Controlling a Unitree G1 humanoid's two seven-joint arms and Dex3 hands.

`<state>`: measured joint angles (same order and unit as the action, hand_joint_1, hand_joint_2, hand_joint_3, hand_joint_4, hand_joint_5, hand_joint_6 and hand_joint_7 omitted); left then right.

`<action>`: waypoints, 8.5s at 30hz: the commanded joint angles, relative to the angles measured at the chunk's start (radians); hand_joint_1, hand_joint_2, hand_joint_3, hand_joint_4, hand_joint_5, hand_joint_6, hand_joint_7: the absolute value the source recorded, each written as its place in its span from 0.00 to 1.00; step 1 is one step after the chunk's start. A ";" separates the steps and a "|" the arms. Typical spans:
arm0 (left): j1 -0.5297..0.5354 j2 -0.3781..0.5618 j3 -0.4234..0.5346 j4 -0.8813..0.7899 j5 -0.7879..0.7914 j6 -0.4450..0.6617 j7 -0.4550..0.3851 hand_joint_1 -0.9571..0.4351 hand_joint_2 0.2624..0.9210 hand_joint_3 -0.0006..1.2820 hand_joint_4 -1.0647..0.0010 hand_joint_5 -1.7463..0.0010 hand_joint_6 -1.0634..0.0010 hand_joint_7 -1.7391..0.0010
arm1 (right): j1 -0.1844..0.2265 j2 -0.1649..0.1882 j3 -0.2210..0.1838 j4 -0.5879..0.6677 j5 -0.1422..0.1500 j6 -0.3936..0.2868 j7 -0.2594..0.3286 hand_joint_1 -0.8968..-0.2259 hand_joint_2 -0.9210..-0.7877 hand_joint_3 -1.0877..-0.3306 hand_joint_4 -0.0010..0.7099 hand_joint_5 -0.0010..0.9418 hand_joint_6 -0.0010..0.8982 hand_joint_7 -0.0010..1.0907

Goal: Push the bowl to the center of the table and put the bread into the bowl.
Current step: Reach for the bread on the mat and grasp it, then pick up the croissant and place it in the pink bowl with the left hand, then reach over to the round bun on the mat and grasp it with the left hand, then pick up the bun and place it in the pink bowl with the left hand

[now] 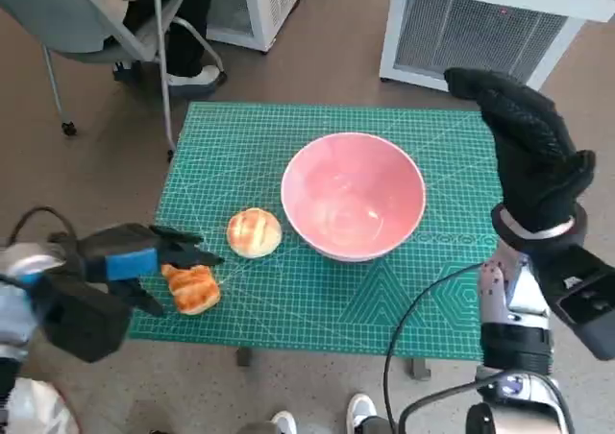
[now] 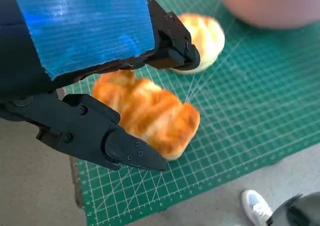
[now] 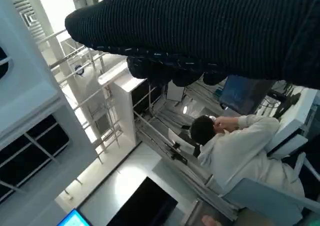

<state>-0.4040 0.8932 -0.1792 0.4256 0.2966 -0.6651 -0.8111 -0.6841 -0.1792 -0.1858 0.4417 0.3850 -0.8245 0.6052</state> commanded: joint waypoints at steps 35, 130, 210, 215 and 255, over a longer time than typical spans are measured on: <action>-0.183 0.030 0.115 -0.121 -0.251 -0.021 0.111 0.69 1.00 0.08 0.46 0.26 0.37 0.36 | 0.065 -0.010 0.011 -0.048 -0.003 0.032 -0.022 0.47 0.00 0.34 0.37 0.00 0.04 0.51; -0.056 -0.656 0.281 -0.203 -0.591 -0.082 0.484 0.36 1.00 0.19 0.70 0.98 0.61 0.94 | 0.118 -0.021 -0.035 -0.132 0.031 0.039 -0.021 0.46 0.00 0.37 0.33 0.00 0.00 0.54; -0.268 -0.431 -0.143 -0.157 0.423 1.120 0.233 0.35 0.79 0.01 0.90 1.00 0.74 1.00 | 0.099 -0.025 -0.019 -0.123 0.022 0.068 -0.023 0.44 0.00 0.39 0.34 0.00 0.01 0.51; -0.296 -0.458 -0.183 -0.068 0.425 1.120 0.265 0.34 0.81 0.01 0.89 1.00 0.75 1.00 | 0.097 -0.022 -0.018 -0.115 0.024 0.066 -0.020 0.44 0.00 0.39 0.34 0.00 0.01 0.51; -0.356 -0.409 -0.127 0.086 0.216 0.911 0.309 0.69 0.98 0.01 0.31 0.27 0.25 0.54 | 0.102 0.014 -0.007 -0.088 0.043 0.049 -0.030 0.44 0.00 0.44 0.33 0.01 0.01 0.53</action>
<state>-0.7607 0.4490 -0.3376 0.5605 0.5284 0.2481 -0.5109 -0.6053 -0.1751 -0.1930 0.3480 0.4285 -0.7805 0.5812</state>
